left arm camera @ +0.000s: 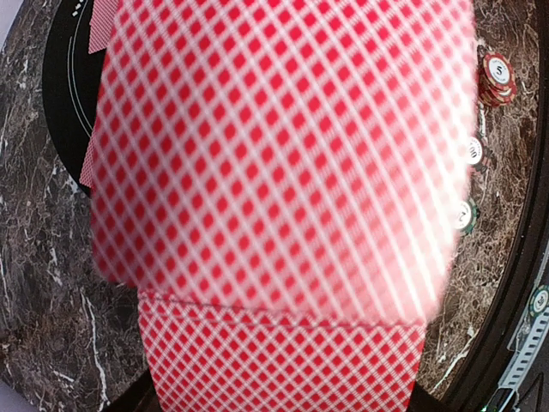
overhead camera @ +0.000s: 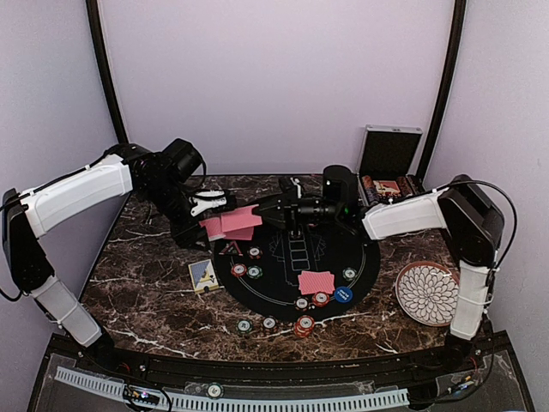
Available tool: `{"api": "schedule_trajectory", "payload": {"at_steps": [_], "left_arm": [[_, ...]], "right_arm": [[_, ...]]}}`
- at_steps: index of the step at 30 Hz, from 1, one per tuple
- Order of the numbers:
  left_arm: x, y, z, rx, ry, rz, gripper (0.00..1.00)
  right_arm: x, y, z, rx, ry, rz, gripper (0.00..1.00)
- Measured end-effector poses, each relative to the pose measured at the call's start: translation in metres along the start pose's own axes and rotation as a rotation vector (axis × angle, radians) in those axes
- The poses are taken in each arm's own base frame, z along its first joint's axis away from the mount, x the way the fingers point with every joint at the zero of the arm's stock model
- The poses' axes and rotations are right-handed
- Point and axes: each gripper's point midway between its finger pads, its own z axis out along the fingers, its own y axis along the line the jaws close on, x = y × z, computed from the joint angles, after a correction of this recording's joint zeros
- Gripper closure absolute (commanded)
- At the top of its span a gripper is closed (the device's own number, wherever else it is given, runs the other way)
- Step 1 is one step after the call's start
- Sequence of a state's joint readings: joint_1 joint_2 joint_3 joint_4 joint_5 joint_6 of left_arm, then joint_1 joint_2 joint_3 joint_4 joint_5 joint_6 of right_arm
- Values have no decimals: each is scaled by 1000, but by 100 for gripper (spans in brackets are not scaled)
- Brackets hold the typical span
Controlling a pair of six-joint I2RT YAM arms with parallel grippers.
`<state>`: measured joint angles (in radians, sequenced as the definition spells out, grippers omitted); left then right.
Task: Distribute texas hold em gaming equipment
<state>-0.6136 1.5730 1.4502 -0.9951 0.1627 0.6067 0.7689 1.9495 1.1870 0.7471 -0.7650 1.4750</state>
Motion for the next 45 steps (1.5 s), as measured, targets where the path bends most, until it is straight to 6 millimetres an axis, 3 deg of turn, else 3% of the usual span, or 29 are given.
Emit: {"api": "schedule_trajectory", "payload": {"at_steps": [8, 12, 17, 24, 28, 33, 41, 45], "left_arm": [[3, 0, 2, -6, 11, 0, 100], [9, 0, 6, -6, 30, -3, 100], [15, -1, 9, -8, 47, -4, 100], [16, -1, 5, -22, 45, -2, 100], [16, 0, 5, -25, 45, -2, 100], [16, 0, 5, -26, 46, -2, 100], [16, 0, 4, -27, 44, -1, 100], [15, -1, 2, -28, 38, 0, 100]], "right_arm": [[-30, -15, -44, 195, -77, -88, 100], [-56, -31, -63, 431, -138, -189, 100], [-80, -30, -92, 712, -191, -356, 100], [-95, -49, -146, 1110, -233, -470, 100], [-103, -57, -165, 1353, -241, -552, 100], [-102, -71, -156, 1577, -191, -670, 100], [-92, -131, -140, 1846, -18, -775, 100], [-87, -149, -135, 1909, 41, -800, 100]]}}
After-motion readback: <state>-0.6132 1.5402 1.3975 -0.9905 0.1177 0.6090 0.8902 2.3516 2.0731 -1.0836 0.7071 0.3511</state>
